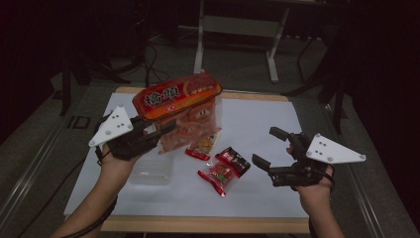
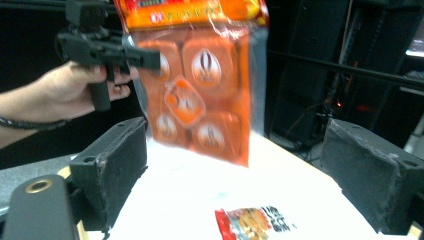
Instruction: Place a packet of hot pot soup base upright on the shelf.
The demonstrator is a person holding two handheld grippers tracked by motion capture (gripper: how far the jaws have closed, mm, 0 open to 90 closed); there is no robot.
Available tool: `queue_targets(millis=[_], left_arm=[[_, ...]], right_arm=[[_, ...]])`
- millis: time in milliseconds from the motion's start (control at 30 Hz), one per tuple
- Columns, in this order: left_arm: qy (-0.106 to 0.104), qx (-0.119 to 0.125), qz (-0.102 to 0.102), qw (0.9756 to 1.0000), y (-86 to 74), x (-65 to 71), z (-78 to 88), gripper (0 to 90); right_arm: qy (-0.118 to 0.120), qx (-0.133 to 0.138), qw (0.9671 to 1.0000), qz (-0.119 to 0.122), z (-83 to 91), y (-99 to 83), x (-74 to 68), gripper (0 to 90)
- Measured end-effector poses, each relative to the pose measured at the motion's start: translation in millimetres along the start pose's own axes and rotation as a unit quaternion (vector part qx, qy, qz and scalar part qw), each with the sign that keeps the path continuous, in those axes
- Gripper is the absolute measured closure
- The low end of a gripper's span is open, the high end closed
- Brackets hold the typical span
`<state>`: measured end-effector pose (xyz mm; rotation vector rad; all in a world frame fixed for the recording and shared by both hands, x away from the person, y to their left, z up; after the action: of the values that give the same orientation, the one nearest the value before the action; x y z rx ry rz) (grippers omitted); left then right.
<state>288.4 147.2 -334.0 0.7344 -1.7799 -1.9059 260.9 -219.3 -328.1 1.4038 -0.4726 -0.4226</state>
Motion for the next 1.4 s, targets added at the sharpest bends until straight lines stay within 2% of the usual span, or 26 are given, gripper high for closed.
queue_targets(millis=[33,67,100,133,167,200,300,333,367,400,433,500,567,600,633,667,700,800,900,933,967,1000,1033,1067,1233,1400], left_arm=[[0.000,0.000,0.000,1.0000,0.0,0.0,0.0,71.7],[0.016,0.000,-0.001,0.9999,-0.9,-6.1,2.7,71.7],[0.016,0.000,-0.001,0.9999,-0.9,-6.1,2.7,71.7],[0.033,-0.001,-0.004,0.9995,-2.9,-11.0,5.4,71.7],[0.033,-0.001,-0.004,0.9995,-2.9,-11.0,5.4,71.7],[0.048,-0.002,0.000,0.9989,-5.9,-16.6,8.4,71.7],[0.063,-0.003,0.002,0.9980,-9.7,-22.7,11.6,71.7],[0.080,-0.002,0.006,0.9968,-14.3,-28.4,14.8,71.7],[0.080,-0.002,0.006,0.9968,-14.3,-28.4,14.8,71.7],[0.097,-0.002,0.013,0.9952,-19.4,-34.9,18.5,71.7],[0.097,-0.002,0.013,0.9952,-19.4,-34.9,18.5,71.7],[0.117,0.000,0.024,0.9928,-27.8,-45.2,24.0,71.7],[0.122,0.001,0.029,0.9921,-30.7,-48.6,25.7,71.7],[0.137,0.001,0.034,0.9900,-36.7,-54.5,29.1,71.7],[0.137,0.001,0.034,0.9900,-36.7,-54.5,29.1,71.7],[0.149,-0.003,0.035,0.9882,-42.7,-60.2,32.1,71.7],[0.149,-0.003,0.035,0.9882,-42.7,-60.2,32.1,71.7],[0.164,-0.006,0.045,0.9853,-55.8,-68.7,35.6,71.7],[0.170,-0.008,0.049,0.9842,-62.9,-72.2,36.3,71.7],[0.175,-0.009,0.057,0.9828,-70.1,-75.1,36.6,71.6],[0.175,-0.009,0.057,0.9828,-70.1,-75.1,36.6,71.6],[0.183,-0.013,0.063,0.9810,-76.5,-77.2,36.1,71.7],[0.183,-0.013,0.063,0.9810,-76.5,-77.2,36.1,71.7],[0.189,-0.018,0.066,0.9796,-83.0,-78.6,35.3,71.7],[0.190,-0.022,0.075,0.9786,-95.3,-80.6,32.3,71.7],[0.200,-0.033,0.083,0.9758,-111.6,-81.2,27.1,71.7]], right_arm=[[-0.002,-0.002,1.0000,0.000,0.5,-1.1,0.7,12.5],[-0.005,-0.002,1.0000,-0.002,1.4,-2.6,1.7,13.0],[-0.005,-0.002,1.0000,-0.002,1.4,-2.6,1.7,13.0],[-0.007,-0.004,0.9999,-0.007,2.4,-5.4,3.9,13.0],[-0.007,-0.004,0.9999,-0.007,2.4,-5.4,3.9,13.0],[-0.013,-0.006,0.9999,-0.008,3.4,-8.1,6.2,13.2],[-0.020,-0.006,0.9997,-0.013,5.2,-11.8,9.5,13.5],[-0.021,-0.007,0.9996,-0.015,5.7,-13.1,10.5,13.5],[-0.021,-0.007,0.9996,-0.015,5.7,-13.1,10.5,13.5],[-0.025,-0.008,0.9995,-0.017,6.6,-16.0,12.3,13.5],[-0.025,-0.008,0.9995,-0.017,6.6,-16.0,12.3,13.5],[-0.026,-0.012,0.9995,-0.016,6.7,-19.0,12.6,13.5],[-0.026,-0.014,0.9994,-0.015,6.6,-19.7,12.5,13.5],[-0.027,-0.017,0.9994,-0.015,6.3,-20.9,12.5,13.6],[-0.027,-0.017,0.9994,-0.015,6.2,-21.3,12.6,13.5],[-0.027,-0.018,0.9994,-0.014,6.2,-21.6,12.6,13.6],[-0.027,-0.018,0.9994,-0.013,6.2,-21.9,12.8,13.5],[-0.028,-0.017,0.9993,-0.017,6.1,-23.4,13.8,13.7],[-0.027,-0.018,0.9993,-0.018,5.6,-24.7,13.9,13.7],[-0.027,-0.021,0.9993,-0.017,4.7,-26.2,13.8,13.7],[-0.027,-0.021,0.9993,-0.017,4.7,-26.2,13.8,13.7],[-0.023,-0.021,0.9993,-0.021,3.7,-27.6,13.7,13.7],[-0.023,-0.021,0.9993,-0.021,3.7,-27.6,13.7,13.7],[-0.025,-0.024,0.9992,-0.020,2.7,-28.3,13.4,13.7],[-0.024,-0.024,0.9992,-0.020,2.2,-29.1,13.4,13.7],[-0.025,-0.026,0.9991,-0.023,4.1,-30.9,14.5,13.8]])
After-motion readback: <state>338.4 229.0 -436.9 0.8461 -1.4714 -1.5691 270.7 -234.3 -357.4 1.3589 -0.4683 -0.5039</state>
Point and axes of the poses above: each handheld gripper's, and its own axes: z roughly backward along the jaws, y roughly out of its top, x roughly to its right, the point moved 3 cm from there along -z, roughly forward along the jaws, and after that the axes turned 2 degrees about x, right-handed, at the moved point
